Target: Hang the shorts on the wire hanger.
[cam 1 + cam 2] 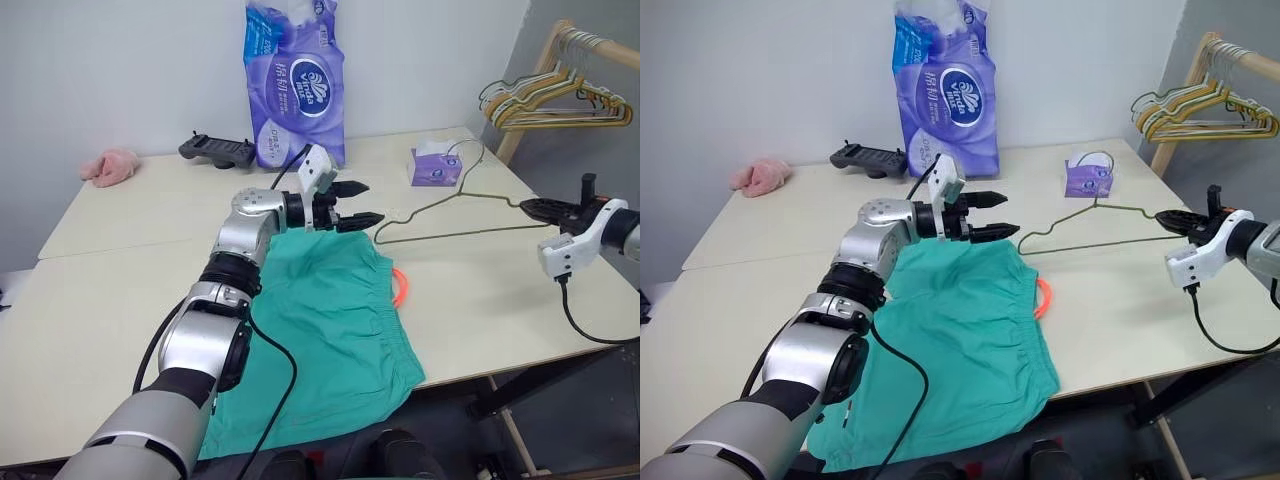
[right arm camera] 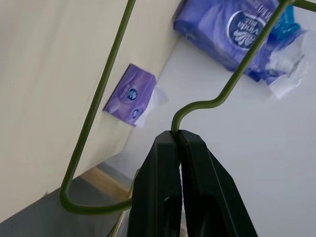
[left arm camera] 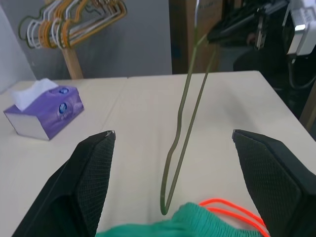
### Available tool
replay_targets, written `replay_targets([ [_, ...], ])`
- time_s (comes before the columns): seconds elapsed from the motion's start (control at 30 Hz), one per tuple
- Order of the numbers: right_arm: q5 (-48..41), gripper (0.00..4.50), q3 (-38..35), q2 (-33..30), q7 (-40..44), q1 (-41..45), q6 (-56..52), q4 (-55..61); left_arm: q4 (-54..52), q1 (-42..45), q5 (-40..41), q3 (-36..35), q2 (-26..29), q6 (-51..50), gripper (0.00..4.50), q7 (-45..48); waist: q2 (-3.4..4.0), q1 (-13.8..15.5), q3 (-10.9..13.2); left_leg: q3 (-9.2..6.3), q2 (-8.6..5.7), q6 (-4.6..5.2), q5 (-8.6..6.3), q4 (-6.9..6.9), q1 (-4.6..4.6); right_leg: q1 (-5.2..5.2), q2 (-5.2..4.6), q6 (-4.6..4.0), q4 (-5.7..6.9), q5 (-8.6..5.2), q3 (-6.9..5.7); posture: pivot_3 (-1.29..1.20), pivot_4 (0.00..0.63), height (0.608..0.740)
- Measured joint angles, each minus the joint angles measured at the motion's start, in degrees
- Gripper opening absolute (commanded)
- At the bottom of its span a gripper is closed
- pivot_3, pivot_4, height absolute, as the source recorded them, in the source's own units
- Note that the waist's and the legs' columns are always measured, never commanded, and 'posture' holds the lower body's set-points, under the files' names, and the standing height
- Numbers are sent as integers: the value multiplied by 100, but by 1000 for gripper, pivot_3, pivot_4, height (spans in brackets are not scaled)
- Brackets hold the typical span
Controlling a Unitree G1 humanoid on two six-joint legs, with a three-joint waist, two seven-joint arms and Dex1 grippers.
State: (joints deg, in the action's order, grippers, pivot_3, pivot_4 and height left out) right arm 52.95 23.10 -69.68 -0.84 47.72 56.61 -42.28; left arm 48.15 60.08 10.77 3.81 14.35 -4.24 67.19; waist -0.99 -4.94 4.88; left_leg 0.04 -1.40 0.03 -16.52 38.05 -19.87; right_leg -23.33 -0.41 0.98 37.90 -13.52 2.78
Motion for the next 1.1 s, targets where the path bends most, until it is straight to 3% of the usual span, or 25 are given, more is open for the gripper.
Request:
replay_targets([
  [0.33,-717,35,-255,258,848,29,28,1210,67,-268,-663,684,-2,307,4035,361,0,-9,0,-2,0,4,-2,3,-1,0,0,3,0,1,-1,-94,9,740],
  [0.7,-1146,35,-627,462,1495,45,-219,1716,404,-267,-1066,722,37,640,4035,223,0,-4,0,-3,1,8,-5,3,-1,0,-1,3,1,2,-4,-89,12,740],
  [0.93,-1212,0,-724,570,1588,45,-233,1735,593,-263,-1169,717,52,721,2054,79,0,-3,0,-4,1,9,-5,3,-1,0,-2,3,2,2,-6,-83,14,740],
  [1.1,-1213,0,-744,591,1725,43,-229,1783,597,-262,-1172,696,117,733,1246,22,0,-1,0,-4,1,9,-6,3,-1,0,-3,4,2,2,-6,-83,13,740],
])
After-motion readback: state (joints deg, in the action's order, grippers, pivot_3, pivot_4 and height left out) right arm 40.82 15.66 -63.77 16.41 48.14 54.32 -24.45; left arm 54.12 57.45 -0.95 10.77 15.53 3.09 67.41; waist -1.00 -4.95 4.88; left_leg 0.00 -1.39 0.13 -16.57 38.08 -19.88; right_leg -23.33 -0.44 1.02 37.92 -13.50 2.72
